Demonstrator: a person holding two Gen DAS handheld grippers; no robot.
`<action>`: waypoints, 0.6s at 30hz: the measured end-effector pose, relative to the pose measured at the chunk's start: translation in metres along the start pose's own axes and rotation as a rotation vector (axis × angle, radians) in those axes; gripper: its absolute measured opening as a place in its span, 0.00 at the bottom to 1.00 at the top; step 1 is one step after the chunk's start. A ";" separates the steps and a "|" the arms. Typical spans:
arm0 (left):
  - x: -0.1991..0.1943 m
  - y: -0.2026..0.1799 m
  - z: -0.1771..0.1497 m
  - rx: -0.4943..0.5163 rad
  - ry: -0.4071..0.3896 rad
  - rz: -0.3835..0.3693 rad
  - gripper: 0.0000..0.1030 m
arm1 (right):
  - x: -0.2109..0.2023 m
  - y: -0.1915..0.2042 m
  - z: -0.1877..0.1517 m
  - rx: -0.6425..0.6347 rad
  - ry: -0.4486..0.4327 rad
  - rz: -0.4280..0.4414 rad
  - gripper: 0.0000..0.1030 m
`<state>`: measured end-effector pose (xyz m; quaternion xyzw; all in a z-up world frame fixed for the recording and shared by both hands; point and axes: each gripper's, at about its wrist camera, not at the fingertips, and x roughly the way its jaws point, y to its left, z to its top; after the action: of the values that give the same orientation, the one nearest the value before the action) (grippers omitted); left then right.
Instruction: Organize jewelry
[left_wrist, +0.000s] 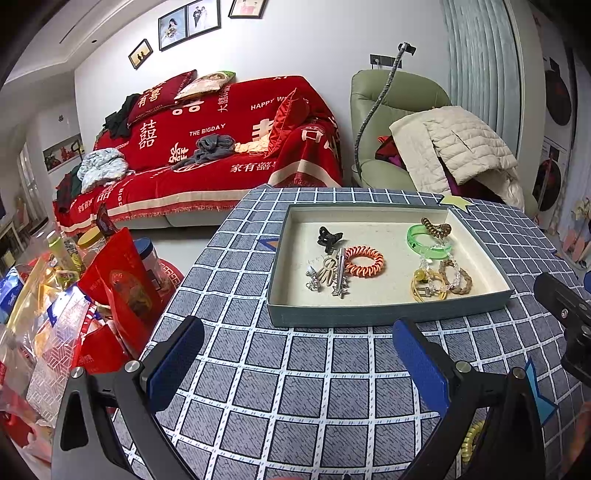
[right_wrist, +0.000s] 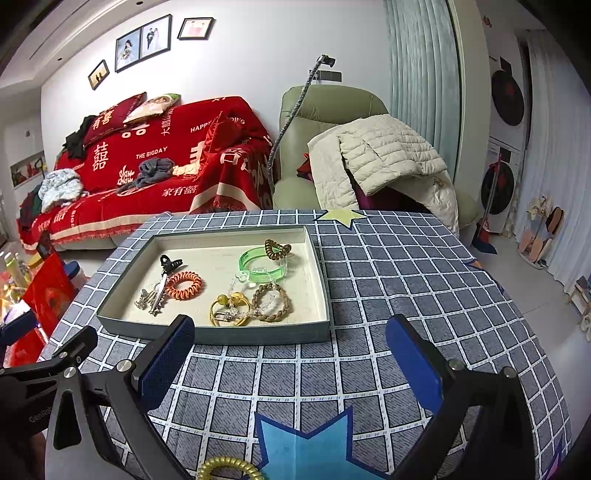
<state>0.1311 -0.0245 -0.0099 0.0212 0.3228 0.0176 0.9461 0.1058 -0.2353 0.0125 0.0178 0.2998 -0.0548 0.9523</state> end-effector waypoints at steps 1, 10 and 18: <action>0.000 0.000 0.000 0.001 0.000 0.000 1.00 | 0.000 0.000 0.000 0.000 0.001 0.000 1.00; 0.000 -0.001 0.000 0.003 -0.002 -0.002 1.00 | -0.001 0.001 0.000 -0.002 -0.001 0.003 1.00; 0.000 -0.002 0.000 0.003 -0.001 -0.003 1.00 | -0.001 0.003 0.001 0.000 -0.003 0.003 1.00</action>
<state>0.1313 -0.0263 -0.0101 0.0221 0.3223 0.0158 0.9462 0.1058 -0.2323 0.0141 0.0183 0.2985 -0.0536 0.9527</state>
